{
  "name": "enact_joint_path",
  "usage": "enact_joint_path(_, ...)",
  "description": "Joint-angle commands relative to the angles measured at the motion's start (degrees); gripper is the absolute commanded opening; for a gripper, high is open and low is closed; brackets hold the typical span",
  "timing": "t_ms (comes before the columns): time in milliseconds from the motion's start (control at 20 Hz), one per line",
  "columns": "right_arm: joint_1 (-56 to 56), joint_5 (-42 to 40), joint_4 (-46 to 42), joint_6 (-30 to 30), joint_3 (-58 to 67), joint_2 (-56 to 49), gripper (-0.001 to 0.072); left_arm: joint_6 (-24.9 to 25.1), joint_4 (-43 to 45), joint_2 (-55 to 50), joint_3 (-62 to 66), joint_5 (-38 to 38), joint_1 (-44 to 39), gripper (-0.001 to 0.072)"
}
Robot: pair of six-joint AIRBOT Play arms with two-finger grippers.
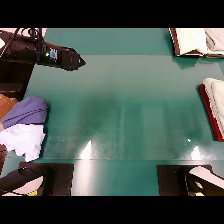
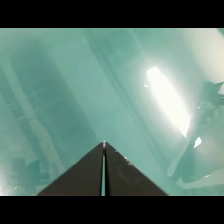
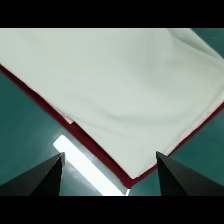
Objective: Fold the shirts.
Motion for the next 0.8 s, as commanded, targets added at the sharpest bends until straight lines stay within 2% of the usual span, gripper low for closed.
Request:
enact_joint_path(0, 3.1, -0.6, 7.3, 0.0, -1.4, 2.3, 0.0656, 0.5, 0.0, 0.0, 0.0, 0.0, 0.0, 0.0030)
enact_joint_path(150, 13.1, -2.2, 13.5, 0.0, -1.4, 4.4, 0.0655, 0.5, 1.1, 0.0, 0.0, 0.2, 0.0, 0.0030)
enact_joint_path(250, 21.9, -3.3, 14.3, 0.0, -1.4, 5.5, 0.0640, 0.5, 1.1, 0.0, 0.0, -2.0, 0.0, 0.0030)
enact_joint_path(300, 26.7, -4.0, 14.3, 0.0, -1.4, 5.9, 0.0552, 0.5, 0.9, 0.0, 0.0, -1.9, 0.0, 0.0030)
enact_joint_path(450, 39.1, -5.3, 14.1, 0.0, -1.4, 6.1, 0.0398, 0.5, 0.9, 0.0, 0.0, -1.4, 0.0, 0.0030)
enact_joint_path(500, 42.7, -5.6, 14.0, 0.0, -1.4, 6.0, 0.0278, 0.5, 0.9, 0.0, 0.0, -1.4, 0.0, 0.0030)
enact_joint_path(550, 46.1, -5.9, 14.0, 0.0, -1.4, 6.0, 0.0106, 0.5, 0.9, 0.0, 0.0, -1.4, 0.0, 0.0030)
enact_joint_path(600, 48.8, -6.3, 14.0, 0.0, -1.4, 6.0, 0.0019, 0.5, 0.9, 0.0, 0.0, -1.4, 0.0, 0.0030)
enact_joint_path(750, 54.5, -6.7, 13.9, 0.0, -1.4, 6.0, 0.0019, 0.5, 0.9, 0.0, 0.0, -1.4, 0.0, 0.0030)
